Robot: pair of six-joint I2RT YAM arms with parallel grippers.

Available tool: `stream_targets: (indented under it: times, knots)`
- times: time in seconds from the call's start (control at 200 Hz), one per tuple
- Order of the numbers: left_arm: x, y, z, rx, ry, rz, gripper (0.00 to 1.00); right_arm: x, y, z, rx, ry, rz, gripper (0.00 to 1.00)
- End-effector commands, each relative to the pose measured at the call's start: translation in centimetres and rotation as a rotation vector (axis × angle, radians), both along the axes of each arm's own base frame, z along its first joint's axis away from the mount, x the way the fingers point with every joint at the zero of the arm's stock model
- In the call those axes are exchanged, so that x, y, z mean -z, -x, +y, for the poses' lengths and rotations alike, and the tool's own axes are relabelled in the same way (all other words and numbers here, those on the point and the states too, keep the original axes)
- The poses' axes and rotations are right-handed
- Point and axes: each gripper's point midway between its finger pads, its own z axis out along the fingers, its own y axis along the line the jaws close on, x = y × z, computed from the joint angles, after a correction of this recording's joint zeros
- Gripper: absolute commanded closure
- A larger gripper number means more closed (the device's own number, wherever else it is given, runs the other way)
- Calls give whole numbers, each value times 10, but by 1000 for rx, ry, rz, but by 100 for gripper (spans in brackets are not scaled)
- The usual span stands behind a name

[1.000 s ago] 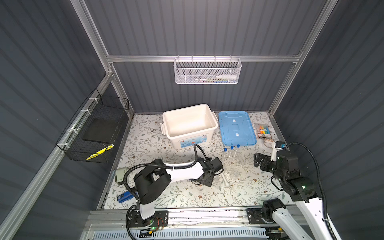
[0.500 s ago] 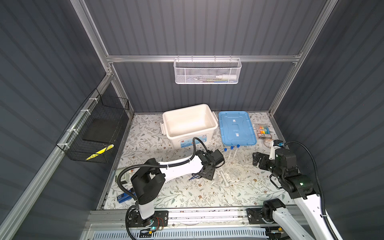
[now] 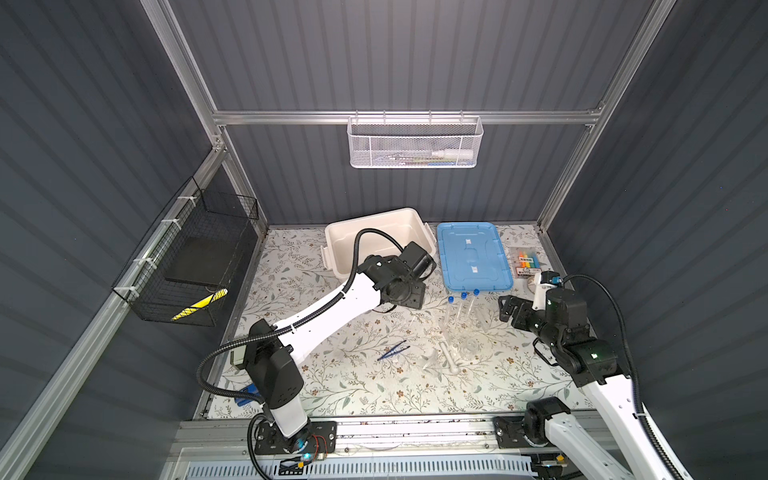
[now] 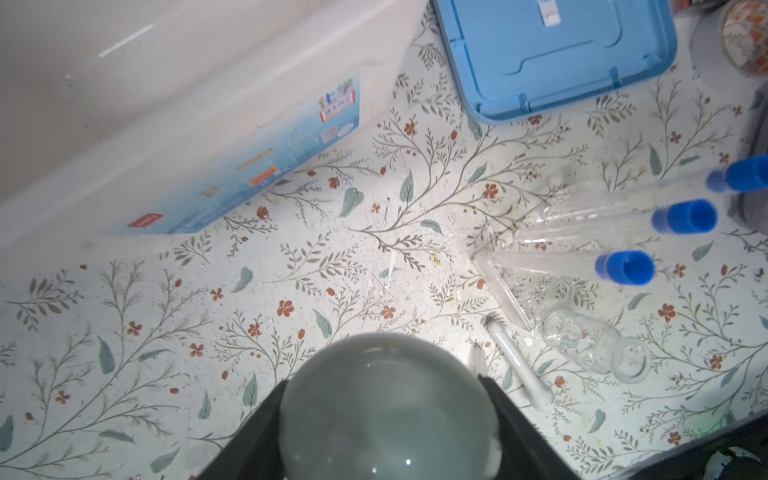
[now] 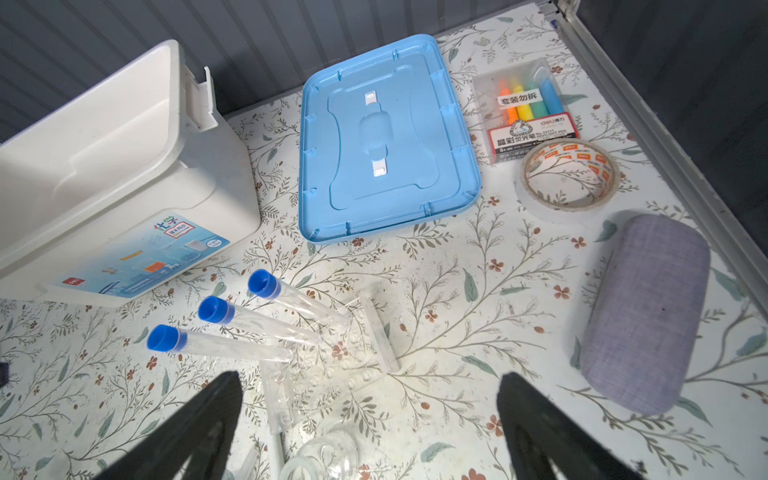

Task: Organize the chemistry lab equipment
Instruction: 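Lift the clear dish with the left gripper and carry it over the white bin, then release the dish into the bin with the left gripper while the right approaches the bottle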

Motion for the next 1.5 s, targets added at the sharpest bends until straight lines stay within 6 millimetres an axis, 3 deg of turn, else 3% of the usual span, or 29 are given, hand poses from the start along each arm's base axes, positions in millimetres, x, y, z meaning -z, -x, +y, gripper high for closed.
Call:
stream_targets:
  times: [0.0, 0.2, 0.31, 0.75, 1.061, 1.296, 1.496]
  knots:
    - [-15, -12, 14, 15, -22, -4, 43, -11, -8, 5, -6, -39, -47, 3]
    - [-31, -53, 28, -19, 23, -23, 44, -4, -11, 6, 4, -63, -41, 3]
    - [-27, -73, 39, -33, 10, -6, 44, -3, -11, 5, 16, -67, -39, 3]
    - [10, -159, 104, -144, 14, 44, 45, 5, 0, -5, 65, -55, -4, 4]
    - [58, -205, 137, -183, -37, 95, 46, 11, -7, -8, 94, -42, 28, 3]
    - [81, -233, 141, -176, -43, 98, 46, 16, -10, -12, 117, -29, 28, 3]
    - [106, -240, 141, -171, -50, 130, 46, 17, -8, -19, 168, -32, 24, 3]
